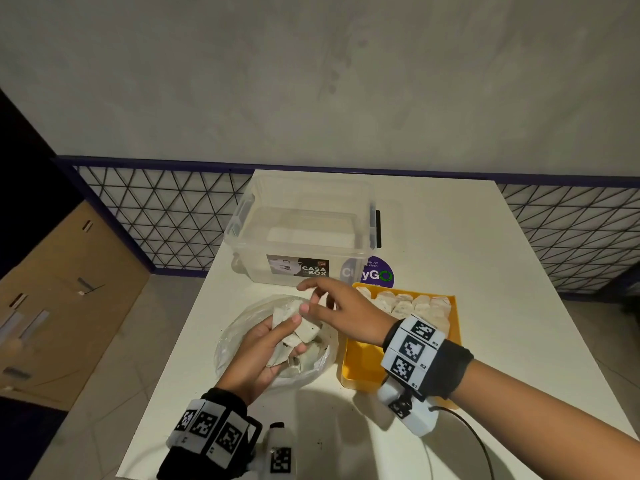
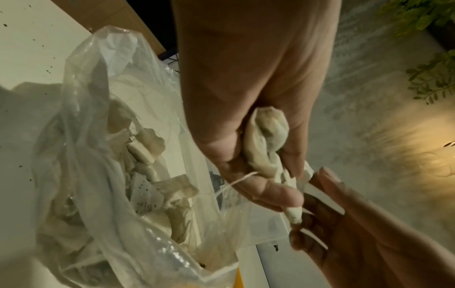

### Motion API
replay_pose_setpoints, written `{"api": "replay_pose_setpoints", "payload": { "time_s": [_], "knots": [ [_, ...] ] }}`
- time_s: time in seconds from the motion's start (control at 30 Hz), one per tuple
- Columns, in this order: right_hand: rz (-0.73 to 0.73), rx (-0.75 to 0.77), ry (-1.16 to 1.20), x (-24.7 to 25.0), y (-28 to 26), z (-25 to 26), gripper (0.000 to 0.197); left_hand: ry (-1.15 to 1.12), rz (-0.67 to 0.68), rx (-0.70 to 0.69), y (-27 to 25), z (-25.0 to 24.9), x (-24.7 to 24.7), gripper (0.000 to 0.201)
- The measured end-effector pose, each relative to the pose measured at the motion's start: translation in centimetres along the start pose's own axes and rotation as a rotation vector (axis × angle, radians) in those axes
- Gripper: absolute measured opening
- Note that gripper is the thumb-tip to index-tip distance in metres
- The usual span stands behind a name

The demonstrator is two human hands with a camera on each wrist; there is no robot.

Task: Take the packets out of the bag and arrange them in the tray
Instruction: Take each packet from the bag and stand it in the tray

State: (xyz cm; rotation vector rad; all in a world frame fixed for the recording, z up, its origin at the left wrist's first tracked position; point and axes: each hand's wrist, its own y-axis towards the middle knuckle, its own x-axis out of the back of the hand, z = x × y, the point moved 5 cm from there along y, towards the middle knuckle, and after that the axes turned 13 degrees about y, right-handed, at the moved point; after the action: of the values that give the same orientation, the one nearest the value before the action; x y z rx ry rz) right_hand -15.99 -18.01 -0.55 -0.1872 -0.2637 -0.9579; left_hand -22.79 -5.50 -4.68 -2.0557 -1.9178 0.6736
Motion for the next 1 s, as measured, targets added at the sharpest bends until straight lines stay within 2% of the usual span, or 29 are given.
{"api": "replay_pose_setpoints", "payload": {
  "time_s": [0.17,0.27,0.37,0.47,0.57,0.67,0.87,1.0],
  "knots": [
    [0.055,0.013,0.012,-0.8,1.2,0.6,0.019,-0.013,-0.009,0.007,0.1,0.2,0.3,0.036],
    [0.005,-0.014,0.09,-0.7,1.6,0.5,0.011,-0.026,-0.031,0.016,-0.1,0.4,1.0,0.04],
    [-0.056,-0.037,0.116,0.0,1.7,0.6,0.014,-0.04,-0.064,0.029,0.0,0.6,1.9,0.045],
    [-0.076,-0.037,0.033,0.8,1.4,0.6,0.017,-0.07,-0.106,0.048,0.5,1.0,2.8,0.044],
    [-0.04,-0.052,-0.073,1.1,1.1,0.4,0.013,-0.09,-0.119,0.063,1.1,1.7,3.3,0.032],
    [-0.024,-0.063,-0.2,1.6,0.6,0.0,0.013,-0.057,-0.124,0.068,1.4,2.1,3.1,0.029],
    [-0.115,-0.109,-0.098,6.0,-1.3,-0.4,0.015,0.015,-0.102,0.018,1.8,1.4,1.8,0.026],
    [-0.213,-0.168,-0.226,10.1,-3.3,-2.3,0.017,0.075,-0.068,0.017,1.9,0.9,1.1,0.027]
  ]
}}
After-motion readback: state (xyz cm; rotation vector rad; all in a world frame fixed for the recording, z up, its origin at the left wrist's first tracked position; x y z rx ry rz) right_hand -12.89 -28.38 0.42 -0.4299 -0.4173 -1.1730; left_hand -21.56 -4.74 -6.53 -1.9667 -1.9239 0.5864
